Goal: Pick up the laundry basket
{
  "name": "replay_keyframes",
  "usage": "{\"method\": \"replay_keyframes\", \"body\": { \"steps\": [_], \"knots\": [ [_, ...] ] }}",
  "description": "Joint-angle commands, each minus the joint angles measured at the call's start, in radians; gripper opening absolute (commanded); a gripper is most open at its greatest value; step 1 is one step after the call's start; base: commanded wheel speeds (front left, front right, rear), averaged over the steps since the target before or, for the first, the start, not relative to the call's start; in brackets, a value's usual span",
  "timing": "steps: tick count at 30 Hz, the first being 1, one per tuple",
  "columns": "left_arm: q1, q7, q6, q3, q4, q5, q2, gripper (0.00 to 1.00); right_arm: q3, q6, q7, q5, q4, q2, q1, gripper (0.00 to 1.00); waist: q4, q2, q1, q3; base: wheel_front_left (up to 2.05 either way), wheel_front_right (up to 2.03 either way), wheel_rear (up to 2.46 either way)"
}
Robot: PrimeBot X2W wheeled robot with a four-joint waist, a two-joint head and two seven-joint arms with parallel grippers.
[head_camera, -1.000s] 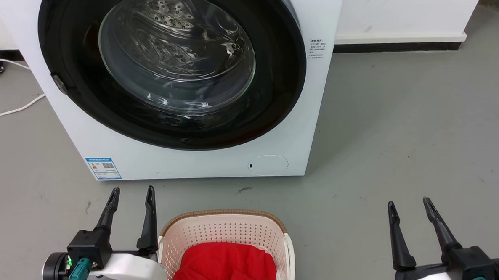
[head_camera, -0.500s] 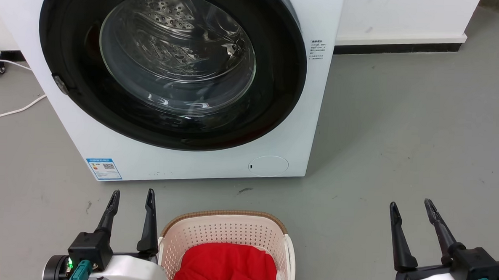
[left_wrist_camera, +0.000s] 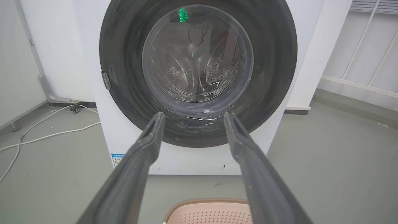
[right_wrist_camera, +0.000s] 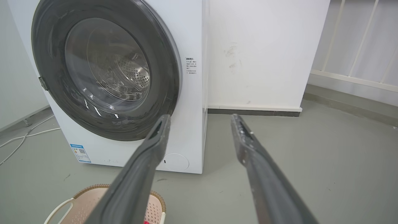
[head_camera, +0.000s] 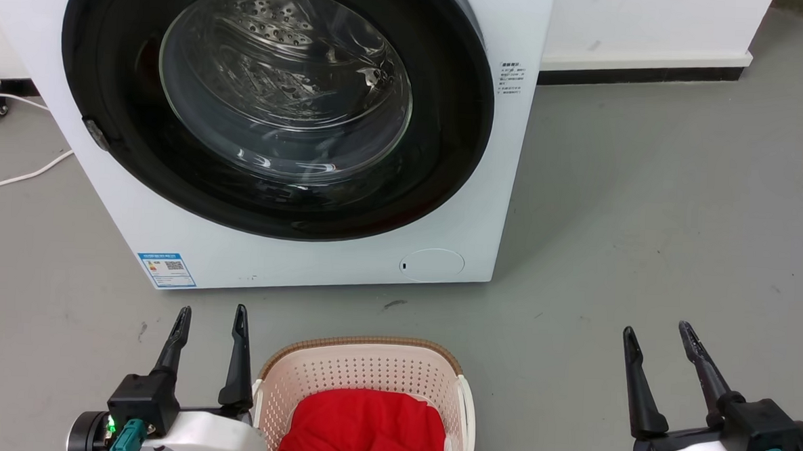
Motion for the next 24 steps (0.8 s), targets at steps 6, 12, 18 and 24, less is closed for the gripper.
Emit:
{"method": "replay_keyframes", "body": {
  "steps": [6,12,18,24],
  "knots": [
    [-0.027,-0.003,-0.008,0.038,0.040,0.021,0.003,1.00,0.053,0.000,-0.002,0.009,0.024,-0.004,-0.029,1.00,-0.004,0.0000,0.0000,0.027,0.00,0.00,0.00],
    [-0.099,-0.003,-0.040,0.099,0.159,0.047,0.013,1.00,0.118,0.000,-0.002,-0.001,0.117,-0.003,-0.100,1.00,0.000,0.0000,0.0000,0.102,0.00,0.00,0.00],
    [-0.184,-0.003,-0.051,0.138,0.277,0.069,0.044,1.00,0.155,0.000,-0.002,-0.018,0.230,-0.003,-0.184,1.00,0.000,0.0000,0.0000,0.182,0.00,0.00,0.00],
    [-0.276,-0.003,-0.068,0.157,0.413,0.077,0.088,1.00,0.210,0.000,-0.002,-0.017,0.372,-0.003,-0.294,1.00,-0.009,0.0000,0.0000,0.280,0.00,0.00,0.00]
  ]
}}
